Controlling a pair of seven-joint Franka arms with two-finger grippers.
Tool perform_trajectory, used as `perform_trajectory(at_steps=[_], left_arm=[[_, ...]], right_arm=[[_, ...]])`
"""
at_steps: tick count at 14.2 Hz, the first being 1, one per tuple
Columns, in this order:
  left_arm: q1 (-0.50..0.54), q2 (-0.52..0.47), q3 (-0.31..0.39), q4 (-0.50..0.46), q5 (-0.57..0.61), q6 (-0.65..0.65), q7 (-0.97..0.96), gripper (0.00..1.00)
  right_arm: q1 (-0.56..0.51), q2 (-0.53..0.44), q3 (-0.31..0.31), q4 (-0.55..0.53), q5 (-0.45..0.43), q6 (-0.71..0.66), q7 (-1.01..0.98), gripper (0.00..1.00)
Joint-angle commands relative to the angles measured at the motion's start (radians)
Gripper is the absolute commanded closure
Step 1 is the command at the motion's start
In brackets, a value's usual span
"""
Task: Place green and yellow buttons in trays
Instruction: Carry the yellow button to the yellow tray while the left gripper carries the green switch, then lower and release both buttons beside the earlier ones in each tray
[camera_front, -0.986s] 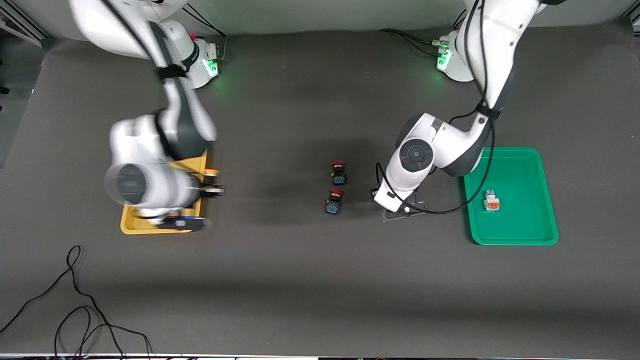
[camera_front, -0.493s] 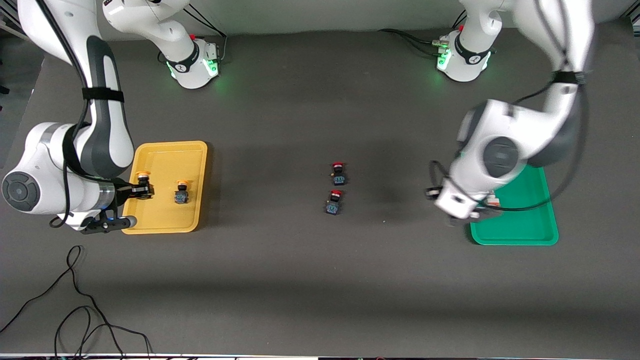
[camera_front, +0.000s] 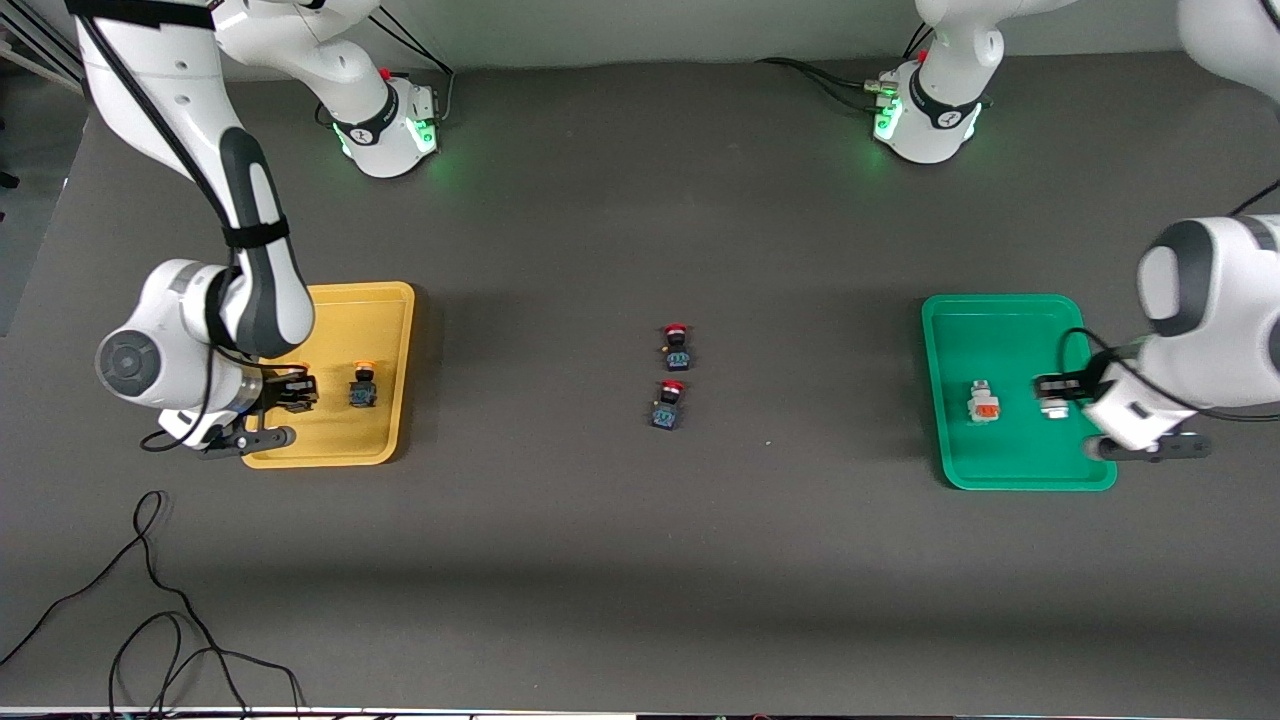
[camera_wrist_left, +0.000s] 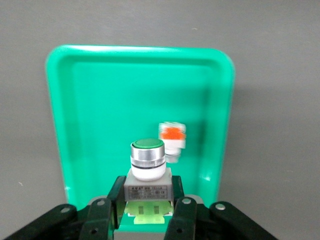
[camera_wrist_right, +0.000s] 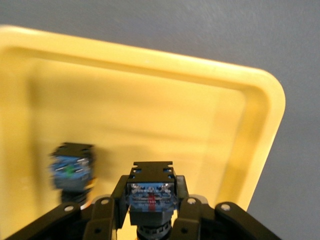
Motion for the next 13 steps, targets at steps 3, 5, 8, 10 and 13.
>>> perform_trajectory(at_steps=[3, 5, 8, 10, 13], left_arm=[[0.065, 0.06, -0.011, -0.228, 0.056, 0.367, 0.089, 0.94], [0.08, 0.083, -0.007, -0.288, 0.087, 0.478, 0.091, 0.93], [0.089, 0.079, -0.004, -0.277, 0.09, 0.451, 0.126, 0.33], [0.09, 0.065, -0.004, -0.236, 0.089, 0.382, 0.148, 0.0], [0.09, 0.025, -0.007, -0.082, 0.087, 0.11, 0.155, 0.0]], right_arm=[[0.002, 0.025, 0.012, -0.038, 0.043, 0.082, -0.025, 0.22], [0.003, 0.0, 0.014, -0.03, 0.055, 0.029, -0.022, 0.0], [0.006, -0.069, 0.009, 0.051, 0.095, -0.165, -0.015, 0.0], [0.009, -0.122, 0.006, 0.126, 0.095, -0.297, 0.02, 0.0], [0.009, -0.167, 0.003, 0.286, 0.076, -0.538, 0.129, 0.0]])
